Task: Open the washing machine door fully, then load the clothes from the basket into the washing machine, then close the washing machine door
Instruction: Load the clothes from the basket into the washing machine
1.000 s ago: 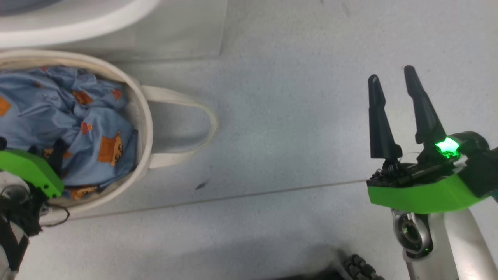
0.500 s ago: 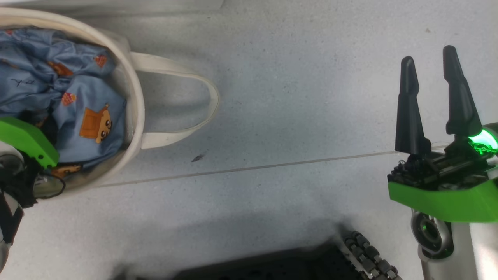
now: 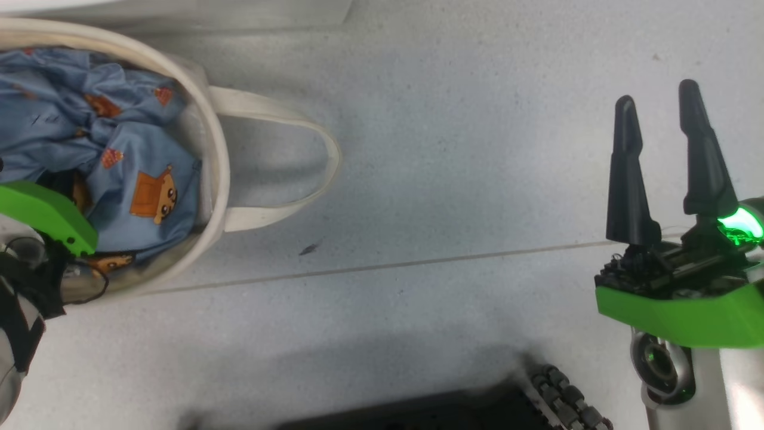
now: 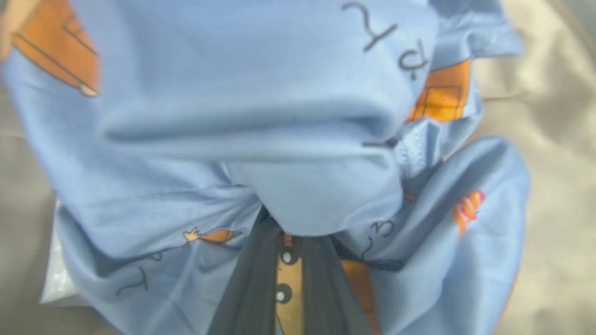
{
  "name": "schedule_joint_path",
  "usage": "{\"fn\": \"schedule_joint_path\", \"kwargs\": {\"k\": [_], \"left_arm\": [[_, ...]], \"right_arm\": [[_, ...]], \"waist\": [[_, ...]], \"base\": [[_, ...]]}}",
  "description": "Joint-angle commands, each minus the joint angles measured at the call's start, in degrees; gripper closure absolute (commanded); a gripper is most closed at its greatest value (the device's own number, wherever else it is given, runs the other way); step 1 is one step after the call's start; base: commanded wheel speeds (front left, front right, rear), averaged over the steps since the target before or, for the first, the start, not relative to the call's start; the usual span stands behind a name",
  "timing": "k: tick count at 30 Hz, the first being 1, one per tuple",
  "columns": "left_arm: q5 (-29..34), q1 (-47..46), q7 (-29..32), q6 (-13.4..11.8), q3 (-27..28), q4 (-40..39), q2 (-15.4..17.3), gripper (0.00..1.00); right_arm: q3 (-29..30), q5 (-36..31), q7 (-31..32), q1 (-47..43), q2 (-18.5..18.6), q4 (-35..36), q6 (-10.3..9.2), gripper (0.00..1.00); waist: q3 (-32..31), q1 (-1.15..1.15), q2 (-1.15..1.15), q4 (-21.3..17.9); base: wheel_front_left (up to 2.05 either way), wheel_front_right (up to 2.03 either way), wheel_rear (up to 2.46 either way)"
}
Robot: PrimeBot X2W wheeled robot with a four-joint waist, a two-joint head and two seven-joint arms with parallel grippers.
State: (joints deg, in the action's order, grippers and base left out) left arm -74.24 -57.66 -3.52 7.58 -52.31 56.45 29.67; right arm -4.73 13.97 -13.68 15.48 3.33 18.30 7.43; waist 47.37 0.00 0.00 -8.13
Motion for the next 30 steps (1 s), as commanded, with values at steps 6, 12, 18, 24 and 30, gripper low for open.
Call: {"fn": "schedule_joint_path", "kwargs": {"k": [6, 12, 18, 24, 30], "left_arm": [[-1.9, 3.7, -7.1, -0.1, -1.6, -4.3, 3.6, 1.0], [-2.1, 6.6, -10.3, -0.1, -3.9, -6.3, 3.5, 1.0], [-0.2, 10.1, -11.4, -0.1, -3.1, -9.4, 3.4, 1.0], [6.5, 15.5, -11.5, -0.1, 6.2, -14.4, 3.2, 1.0], [14.6, 23.2, -11.5, -0.1, 16.4, -20.6, 2.5, 1.0]], "right_arm": [[-1.3, 0.1, 0.5, -0.1, -0.5, -1.6, 0.06, 0.0], [-1.1, 0.3, 1.3, 0.9, -0.5, -4.9, 0.06, 0.0], [-0.9, 1.7, 1.5, 1.1, -0.5, -8.8, 0.06, 0.0], [-1.6, 2.9, 1.8, 0.3, -0.5, -12.3, 0.06, 0.0], [-2.0, 4.5, 1.9, -1.6, -0.5, -14.8, 0.06, 0.0]], "waist": [[-6.6, 0.0, 0.0, 1.4], [-12.4, 0.0, 0.0, 2.9], [-20.2, 0.0, 0.0, 4.9], [-27.5, 0.0, 0.0, 6.4], [-33.6, 0.0, 0.0, 7.2]], "base": [[0.0, 0.0, 0.0], [0.0, 0.0, 0.0], [0.0, 0.0, 0.0], [0.0, 0.0, 0.0], [0.0, 0.0, 0.0]]}}
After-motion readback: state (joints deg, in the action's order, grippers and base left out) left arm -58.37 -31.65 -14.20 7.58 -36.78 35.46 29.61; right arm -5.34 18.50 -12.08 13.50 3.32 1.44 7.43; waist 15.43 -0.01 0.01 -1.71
